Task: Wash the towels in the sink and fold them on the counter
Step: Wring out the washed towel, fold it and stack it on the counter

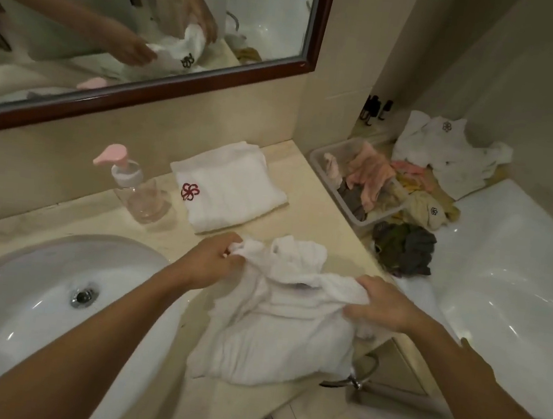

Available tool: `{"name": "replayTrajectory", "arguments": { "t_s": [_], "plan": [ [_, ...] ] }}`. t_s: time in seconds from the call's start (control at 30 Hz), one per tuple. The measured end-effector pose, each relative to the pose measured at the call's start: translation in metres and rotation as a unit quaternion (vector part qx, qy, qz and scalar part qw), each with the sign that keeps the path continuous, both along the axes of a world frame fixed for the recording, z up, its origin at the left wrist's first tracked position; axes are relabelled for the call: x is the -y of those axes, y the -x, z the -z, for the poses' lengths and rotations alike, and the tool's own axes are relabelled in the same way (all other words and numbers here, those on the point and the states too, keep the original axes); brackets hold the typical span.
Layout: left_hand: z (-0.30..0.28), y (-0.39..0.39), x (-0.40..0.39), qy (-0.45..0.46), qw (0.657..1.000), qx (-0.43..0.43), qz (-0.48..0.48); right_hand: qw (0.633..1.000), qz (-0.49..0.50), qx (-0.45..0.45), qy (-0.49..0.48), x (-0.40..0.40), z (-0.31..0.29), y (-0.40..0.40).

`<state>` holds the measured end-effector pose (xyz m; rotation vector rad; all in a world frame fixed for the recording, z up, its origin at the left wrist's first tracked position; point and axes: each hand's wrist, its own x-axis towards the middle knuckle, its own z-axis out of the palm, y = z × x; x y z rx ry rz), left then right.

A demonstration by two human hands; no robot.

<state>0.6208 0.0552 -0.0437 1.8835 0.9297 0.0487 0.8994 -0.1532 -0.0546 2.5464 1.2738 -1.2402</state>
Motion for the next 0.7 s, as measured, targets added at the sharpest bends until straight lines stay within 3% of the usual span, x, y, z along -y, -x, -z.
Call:
{"name": "replayTrajectory", "arguments": {
  "t_s": [0.1, 0.17, 0.27, 0.3, 0.33, 0.4, 0.43, 0.5, 0.6, 0.7],
  "plan": [
    [0.011, -0.02, 0.013, 0.028, 0.999, -0.027, 0.001, 0.994, -0.023, -0.015, -0.108, -0.031, 0.001, 0.025],
    [0.016, -0.024, 0.019, 0.115, 0.993, -0.014, 0.007, 0.977, -0.027, -0.08, -0.198, -0.06, -0.004, 0.052],
    [0.015, -0.024, 0.018, 0.285, 0.946, 0.088, -0.128, 0.962, -0.018, -0.158, -0.223, -0.096, 0.006, 0.083],
    [0.019, -0.024, 0.014, 0.248, 0.946, 0.088, -0.189, 0.96, -0.01, -0.164, -0.226, -0.103, 0.012, 0.091],
    [0.026, -0.023, 0.008, 0.154, 0.959, 0.062, -0.232, 0.958, 0.001, -0.163, -0.237, -0.106, 0.019, 0.097],
    [0.04, -0.023, -0.002, -0.034, 0.971, -0.03, -0.235, 0.948, 0.019, -0.158, -0.274, -0.106, 0.032, 0.107],
    [0.043, -0.026, -0.005, -0.056, 0.975, -0.056, -0.208, 0.939, 0.024, -0.162, -0.302, -0.103, 0.036, 0.111],
    [0.049, -0.036, -0.009, -0.008, 0.985, -0.07, -0.157, 0.924, 0.048, -0.195, -0.324, -0.095, 0.041, 0.112],
    [0.054, -0.051, -0.014, -0.01, 0.984, -0.105, -0.14, 0.919, 0.106, -0.274, -0.262, -0.089, 0.035, 0.106],
    [0.059, -0.048, -0.019, -0.007, 0.983, -0.077, -0.165, 0.918, 0.145, -0.29, -0.229, -0.091, 0.034, 0.101]
  ]
}}
